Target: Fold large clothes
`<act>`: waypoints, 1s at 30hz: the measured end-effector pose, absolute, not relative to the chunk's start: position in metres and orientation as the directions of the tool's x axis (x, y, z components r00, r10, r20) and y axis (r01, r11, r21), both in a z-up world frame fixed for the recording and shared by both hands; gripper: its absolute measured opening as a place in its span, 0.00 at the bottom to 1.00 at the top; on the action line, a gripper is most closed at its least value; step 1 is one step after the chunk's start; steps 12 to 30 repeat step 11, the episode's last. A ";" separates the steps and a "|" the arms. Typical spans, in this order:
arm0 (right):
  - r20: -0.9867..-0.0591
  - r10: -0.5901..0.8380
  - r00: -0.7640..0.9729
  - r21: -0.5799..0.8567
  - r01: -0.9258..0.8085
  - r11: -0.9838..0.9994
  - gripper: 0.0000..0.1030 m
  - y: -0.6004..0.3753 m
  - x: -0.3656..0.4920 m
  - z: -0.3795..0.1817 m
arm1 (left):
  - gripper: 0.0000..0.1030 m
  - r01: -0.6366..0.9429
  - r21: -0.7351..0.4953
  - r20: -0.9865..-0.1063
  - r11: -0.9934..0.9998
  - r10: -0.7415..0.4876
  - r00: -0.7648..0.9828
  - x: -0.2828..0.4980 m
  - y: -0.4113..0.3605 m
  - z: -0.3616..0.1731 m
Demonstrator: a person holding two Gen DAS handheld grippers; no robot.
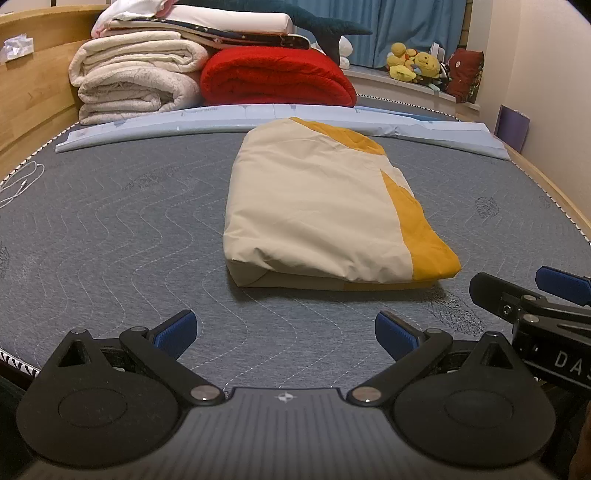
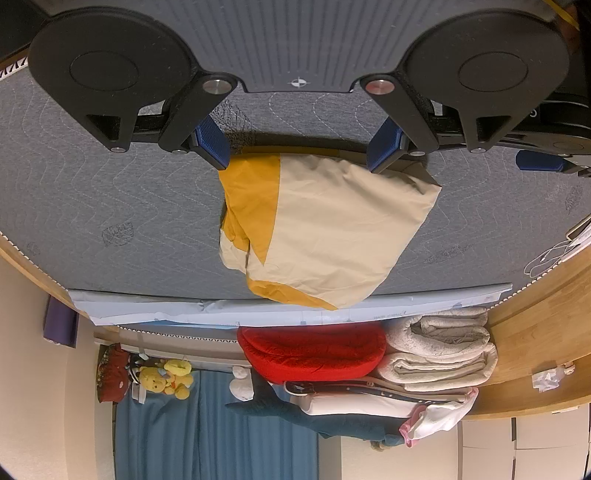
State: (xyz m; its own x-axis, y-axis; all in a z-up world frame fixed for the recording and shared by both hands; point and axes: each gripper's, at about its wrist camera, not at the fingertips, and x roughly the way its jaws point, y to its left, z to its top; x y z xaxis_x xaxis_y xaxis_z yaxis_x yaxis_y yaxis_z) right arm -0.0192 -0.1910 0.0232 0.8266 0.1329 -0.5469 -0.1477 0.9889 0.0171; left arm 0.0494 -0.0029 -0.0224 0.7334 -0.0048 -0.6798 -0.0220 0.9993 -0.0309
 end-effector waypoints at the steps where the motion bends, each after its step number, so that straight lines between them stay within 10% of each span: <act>1: -0.547 0.133 0.826 0.018 -0.148 0.989 0.80 -0.191 -0.019 0.023 | 1.00 -0.022 -0.031 -0.680 0.999 -0.005 0.733 0.049 -0.003 -0.022; 30: -0.547 0.133 0.827 0.017 -0.148 0.989 0.80 -0.191 -0.019 0.023 | 1.00 -0.022 -0.031 -0.678 0.999 -0.005 0.735 0.049 -0.004 -0.023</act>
